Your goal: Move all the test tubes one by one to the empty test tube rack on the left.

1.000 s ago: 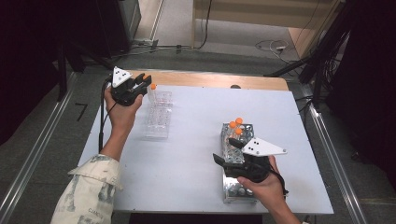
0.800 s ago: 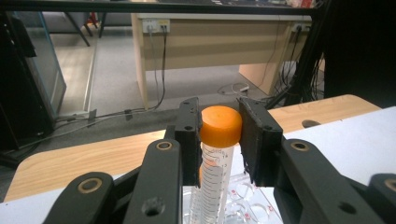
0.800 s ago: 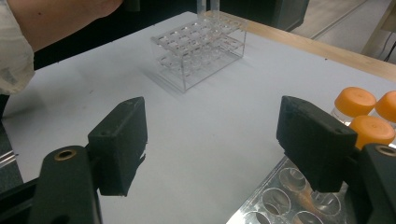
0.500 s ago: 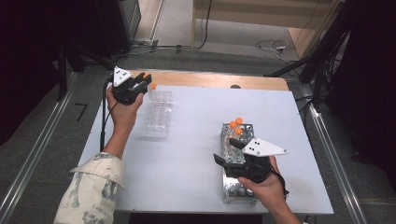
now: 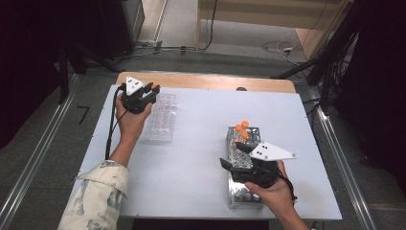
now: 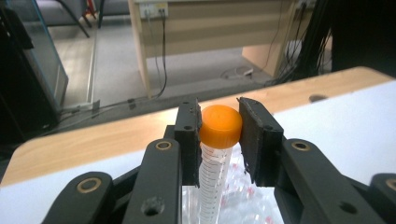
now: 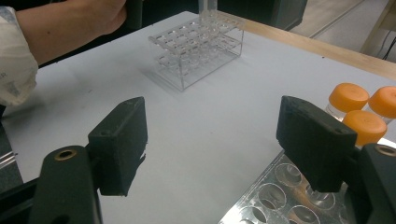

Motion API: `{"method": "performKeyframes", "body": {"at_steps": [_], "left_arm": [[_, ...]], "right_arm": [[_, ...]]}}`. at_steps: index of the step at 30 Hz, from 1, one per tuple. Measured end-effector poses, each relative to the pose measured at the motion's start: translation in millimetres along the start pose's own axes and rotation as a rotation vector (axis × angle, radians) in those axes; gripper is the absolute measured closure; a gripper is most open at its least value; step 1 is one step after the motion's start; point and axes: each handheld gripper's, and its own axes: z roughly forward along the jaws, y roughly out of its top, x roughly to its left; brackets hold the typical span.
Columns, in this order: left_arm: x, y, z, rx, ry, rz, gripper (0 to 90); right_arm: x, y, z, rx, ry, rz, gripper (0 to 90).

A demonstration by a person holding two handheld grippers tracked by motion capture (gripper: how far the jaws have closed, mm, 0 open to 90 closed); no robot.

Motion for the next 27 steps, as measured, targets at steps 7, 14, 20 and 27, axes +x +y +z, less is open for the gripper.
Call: {"method": "performKeyframes", "body": {"at_steps": [7,14,20,27], "left_arm": [[-0.3,-7.0,0.5,0.008,0.012,0.005,70.4],[-4.2,-9.0,1.3,0.027,0.001,0.013,58.9],[-8.2,-5.6,-3.5,0.017,-0.03,-0.012,41.4],[-6.4,-11.1,-17.6,0.007,-0.06,-0.079,31.7]], "right_arm": [[0.3,-0.1,0.6,0.002,0.002,-0.001,23.5],[0.0,-0.2,0.2,0.001,-0.001,-0.002,23.5],[-2.7,-0.7,-1.8,-0.004,-0.013,0.005,23.5],[-10.4,-4.2,-5.8,-0.009,-0.046,0.012,23.1]]}}
